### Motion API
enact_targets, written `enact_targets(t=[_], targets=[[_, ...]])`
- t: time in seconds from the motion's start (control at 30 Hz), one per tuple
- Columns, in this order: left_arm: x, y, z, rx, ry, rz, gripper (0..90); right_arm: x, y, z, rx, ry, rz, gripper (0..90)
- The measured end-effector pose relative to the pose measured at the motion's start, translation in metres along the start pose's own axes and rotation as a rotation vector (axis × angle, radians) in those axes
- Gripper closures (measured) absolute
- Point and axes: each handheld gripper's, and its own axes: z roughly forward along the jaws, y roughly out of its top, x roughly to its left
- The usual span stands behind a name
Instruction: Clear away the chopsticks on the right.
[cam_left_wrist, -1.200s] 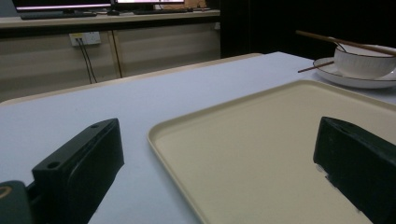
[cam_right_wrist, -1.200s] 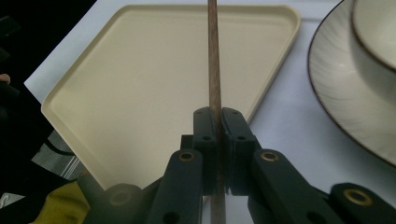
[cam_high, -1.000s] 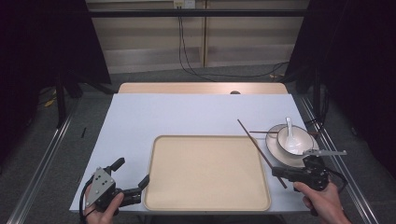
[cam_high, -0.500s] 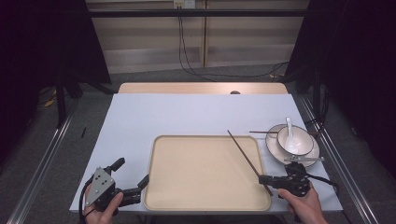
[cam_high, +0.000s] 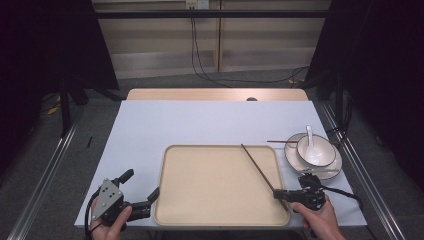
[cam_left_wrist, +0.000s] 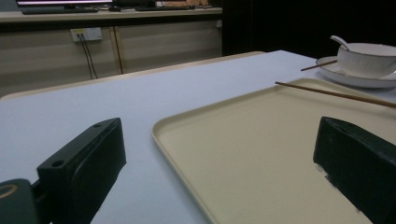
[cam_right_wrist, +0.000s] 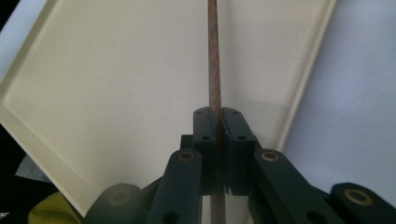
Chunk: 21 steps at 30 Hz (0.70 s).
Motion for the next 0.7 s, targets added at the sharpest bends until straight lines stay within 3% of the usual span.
enact_targets(t=[0.4, 0.6, 0.7], targets=[[0.0001, -0.0009, -0.0001, 0.004, 0.003, -0.009, 2.4, 0.002, -0.0058, 0.0034, 0.013, -0.03, -0.012, 84.1], [0.0002, -0.0004, -0.0002, -0.008, -0.003, -0.006, 2.4, 0.0012, -0.0052, 0.0025, 0.012, -0.018, -0.025, 77.8], [0.0003, -0.0003, -0.0008, -0.01, -0.009, -0.007, 2.3, 0.0012, -0.0052, 0.0016, 0.006, -0.008, -0.046, 68.5]])
